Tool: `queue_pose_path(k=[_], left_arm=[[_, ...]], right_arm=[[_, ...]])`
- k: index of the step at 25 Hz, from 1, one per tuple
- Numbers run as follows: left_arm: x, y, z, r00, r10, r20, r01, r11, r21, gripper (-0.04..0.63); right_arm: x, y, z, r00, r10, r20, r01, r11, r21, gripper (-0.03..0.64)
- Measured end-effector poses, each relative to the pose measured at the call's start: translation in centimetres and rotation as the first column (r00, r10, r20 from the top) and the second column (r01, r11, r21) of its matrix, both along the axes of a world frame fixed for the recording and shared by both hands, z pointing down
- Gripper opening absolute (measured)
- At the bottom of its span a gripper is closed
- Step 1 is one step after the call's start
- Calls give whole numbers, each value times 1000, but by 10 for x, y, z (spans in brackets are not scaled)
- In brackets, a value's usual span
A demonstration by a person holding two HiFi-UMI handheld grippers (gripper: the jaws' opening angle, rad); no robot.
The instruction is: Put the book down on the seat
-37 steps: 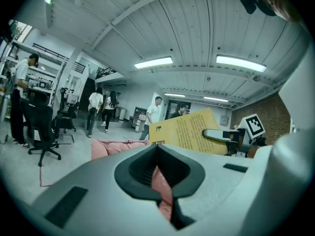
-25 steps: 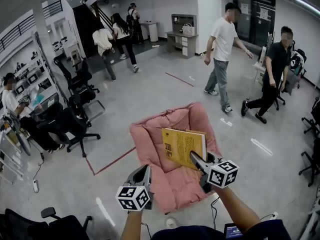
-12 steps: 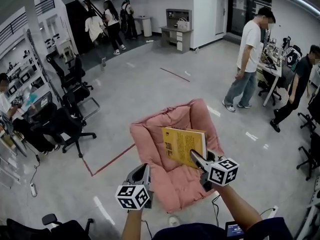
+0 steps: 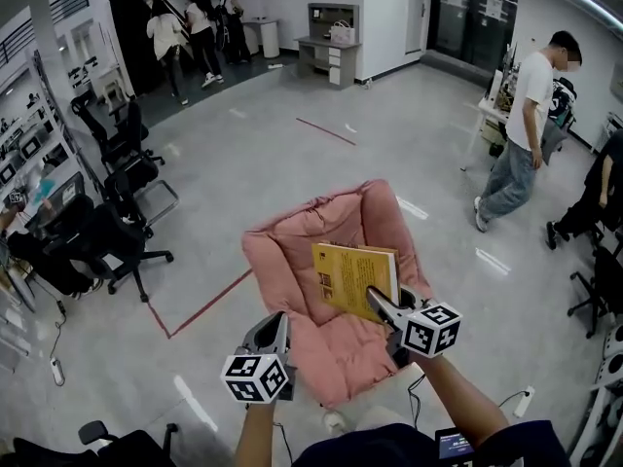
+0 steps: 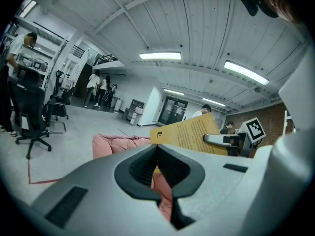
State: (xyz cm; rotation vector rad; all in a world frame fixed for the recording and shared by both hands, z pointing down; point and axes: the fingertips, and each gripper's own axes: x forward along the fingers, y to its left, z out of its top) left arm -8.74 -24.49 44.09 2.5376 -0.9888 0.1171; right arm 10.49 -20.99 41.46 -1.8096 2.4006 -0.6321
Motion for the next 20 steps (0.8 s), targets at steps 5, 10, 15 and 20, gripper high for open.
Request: queue_pose_path(k=[5, 10, 15, 20], left_arm=[[-2, 0, 11, 1000, -5, 4, 5, 1000, -28, 6], [-6, -3, 22, 1000, -20, 23, 21, 998, -55, 6], [-6, -14, 34, 999, -36, 40, 39, 996, -85, 6], [5, -25, 50, 998, -30, 54, 36, 993, -111, 6]], right_arm=[[-2, -4, 13, 1000, -3, -2, 3, 1000, -27, 152], [0, -13, 31, 1000, -10, -5, 10, 998, -68, 152], [4, -27, 50, 1000, -13, -8, 12, 994, -107, 152], [11, -41, 76, 1000, -14, -6, 13, 988, -151, 152]])
